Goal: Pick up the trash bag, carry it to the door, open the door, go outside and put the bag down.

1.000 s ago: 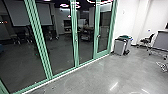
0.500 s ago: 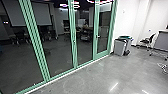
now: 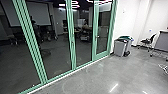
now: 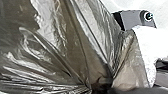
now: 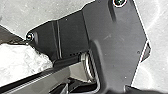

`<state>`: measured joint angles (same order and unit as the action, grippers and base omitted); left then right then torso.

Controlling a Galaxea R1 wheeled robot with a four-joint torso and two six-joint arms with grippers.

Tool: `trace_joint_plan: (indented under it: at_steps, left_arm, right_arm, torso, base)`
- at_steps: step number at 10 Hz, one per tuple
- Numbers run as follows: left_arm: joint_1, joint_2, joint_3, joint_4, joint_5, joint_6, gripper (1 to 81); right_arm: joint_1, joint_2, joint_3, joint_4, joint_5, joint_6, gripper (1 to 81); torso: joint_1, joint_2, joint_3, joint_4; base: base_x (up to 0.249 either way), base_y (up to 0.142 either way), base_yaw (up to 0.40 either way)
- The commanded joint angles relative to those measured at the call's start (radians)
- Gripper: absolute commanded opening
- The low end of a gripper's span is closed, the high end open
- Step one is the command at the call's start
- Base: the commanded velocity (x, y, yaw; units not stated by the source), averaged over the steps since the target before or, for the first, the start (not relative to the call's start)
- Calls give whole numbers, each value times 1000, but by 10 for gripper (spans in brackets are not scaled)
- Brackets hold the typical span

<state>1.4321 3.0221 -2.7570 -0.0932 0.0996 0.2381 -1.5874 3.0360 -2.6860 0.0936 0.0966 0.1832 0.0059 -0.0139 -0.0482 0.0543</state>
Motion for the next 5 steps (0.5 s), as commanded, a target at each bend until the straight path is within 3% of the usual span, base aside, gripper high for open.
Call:
trace_joint_plan:
  at_steps: [1, 5]
  left_arm:
    - [-54, -3, -3, 3, 60, 7, 10]
    - [-54, -5, -3, 3, 60, 7, 10]
  right_arm:
    - [36, 3, 3, 6, -58, -4, 811]
    - [36, 3, 3, 6, -58, -4, 811]
  torso:
    - [0, 0, 0, 0]
    - [0, 0, 0, 0]
  base:
    - [162, -68, 0]
    - [162, -68, 0]
